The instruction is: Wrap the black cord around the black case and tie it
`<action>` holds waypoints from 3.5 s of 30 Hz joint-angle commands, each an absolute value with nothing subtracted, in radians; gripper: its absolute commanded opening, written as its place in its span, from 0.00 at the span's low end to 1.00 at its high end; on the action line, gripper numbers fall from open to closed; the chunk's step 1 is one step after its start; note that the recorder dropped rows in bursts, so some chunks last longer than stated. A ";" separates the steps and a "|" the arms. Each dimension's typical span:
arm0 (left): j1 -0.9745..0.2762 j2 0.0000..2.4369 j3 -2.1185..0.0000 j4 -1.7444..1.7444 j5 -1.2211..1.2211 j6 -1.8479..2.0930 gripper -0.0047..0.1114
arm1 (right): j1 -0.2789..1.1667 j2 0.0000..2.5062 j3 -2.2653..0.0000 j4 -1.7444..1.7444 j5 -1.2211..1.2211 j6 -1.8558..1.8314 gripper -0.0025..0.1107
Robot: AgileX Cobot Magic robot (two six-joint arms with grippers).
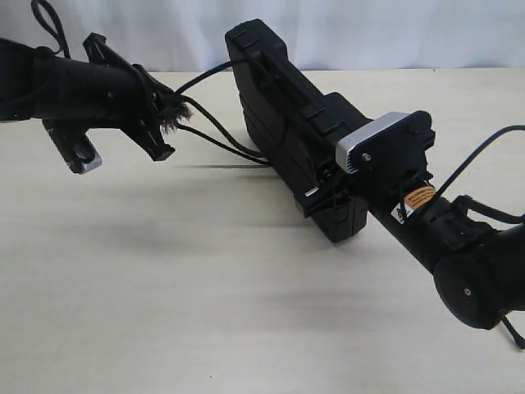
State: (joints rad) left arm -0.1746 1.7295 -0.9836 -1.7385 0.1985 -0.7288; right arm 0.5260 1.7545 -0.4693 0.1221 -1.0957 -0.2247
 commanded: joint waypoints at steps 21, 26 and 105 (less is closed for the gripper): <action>-0.425 1.707 -0.952 -1.744 -0.124 -1.024 0.04 | 0.525 1.765 -0.464 0.142 -1.019 -0.212 0.06; -0.393 1.707 -0.911 -1.584 -0.221 -0.808 0.04 | 0.525 1.765 -0.464 0.118 -1.019 -0.194 0.06; -0.220 1.576 -0.912 0.027 0.394 1.048 0.53 | 0.525 1.765 -0.464 0.096 -0.987 -0.186 0.06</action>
State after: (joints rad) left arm -0.2070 1.6227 -0.9136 -0.2387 0.3445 1.0471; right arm 0.5260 1.7545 -0.4712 0.1087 -1.0800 -0.2060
